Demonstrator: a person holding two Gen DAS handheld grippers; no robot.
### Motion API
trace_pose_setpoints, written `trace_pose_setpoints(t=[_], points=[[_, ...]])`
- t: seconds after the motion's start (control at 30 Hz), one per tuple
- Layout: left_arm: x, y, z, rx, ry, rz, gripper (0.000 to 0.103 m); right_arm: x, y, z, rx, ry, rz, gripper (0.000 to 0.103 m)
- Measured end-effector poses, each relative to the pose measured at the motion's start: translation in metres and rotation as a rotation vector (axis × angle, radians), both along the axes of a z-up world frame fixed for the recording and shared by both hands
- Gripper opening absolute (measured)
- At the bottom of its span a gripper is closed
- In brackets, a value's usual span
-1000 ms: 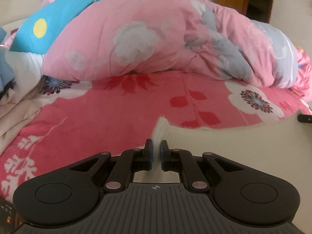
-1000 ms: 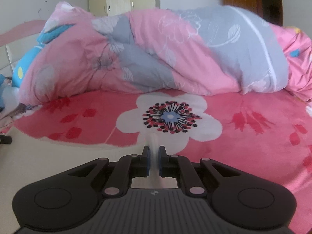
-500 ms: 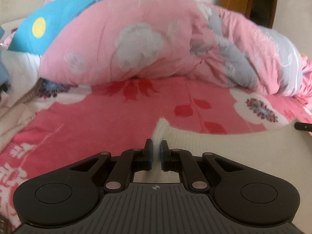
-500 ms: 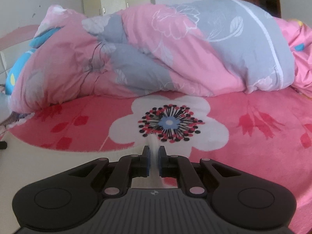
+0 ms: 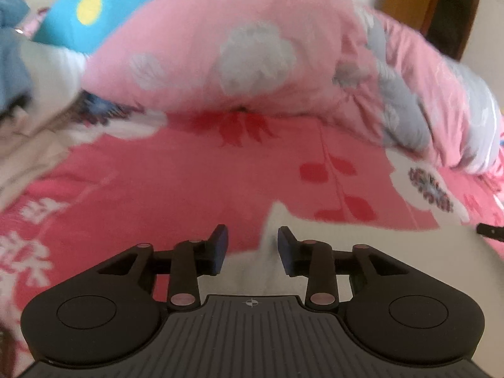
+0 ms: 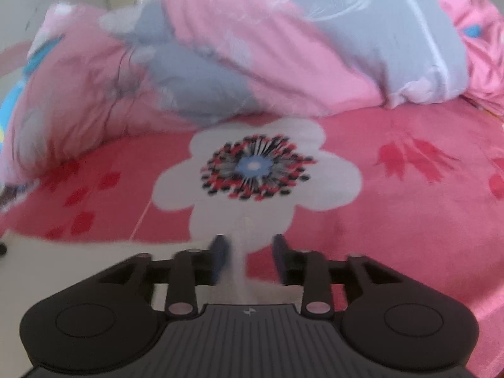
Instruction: Fold clothes
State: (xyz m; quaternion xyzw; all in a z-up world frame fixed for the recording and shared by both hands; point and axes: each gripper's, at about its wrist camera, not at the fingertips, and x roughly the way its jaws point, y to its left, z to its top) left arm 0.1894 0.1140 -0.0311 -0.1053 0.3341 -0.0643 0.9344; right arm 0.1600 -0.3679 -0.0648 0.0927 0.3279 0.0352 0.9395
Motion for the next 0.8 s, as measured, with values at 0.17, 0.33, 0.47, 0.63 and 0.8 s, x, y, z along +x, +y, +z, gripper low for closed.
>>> trace_pose_setpoints(t=[0.17, 0.33, 0.47, 0.63, 0.8], points=[[-0.041, 0.013, 0.025, 0.000, -0.064, 0.011, 0.035, -0.035, -0.021, 0.023, 0.004, -0.050, -0.046, 0.039], [-0.086, 0.021, 0.038, -0.002, -0.052, -0.007, 0.034, -0.094, -0.037, 0.040, -0.004, -0.073, -0.076, 0.038], [-0.118, 0.015, 0.043, 0.026, -0.020, -0.066, 0.035, -0.143, -0.042, 0.048, 0.024, -0.071, -0.087, 0.038], [-0.155, -0.007, 0.040, 0.107, 0.017, -0.176, 0.034, -0.193, -0.030, 0.055, 0.050, -0.064, -0.010, 0.023], [-0.179, -0.027, 0.020, 0.202, 0.079, -0.228, 0.034, -0.221, -0.011, 0.041, 0.030, -0.019, 0.082, 0.012]])
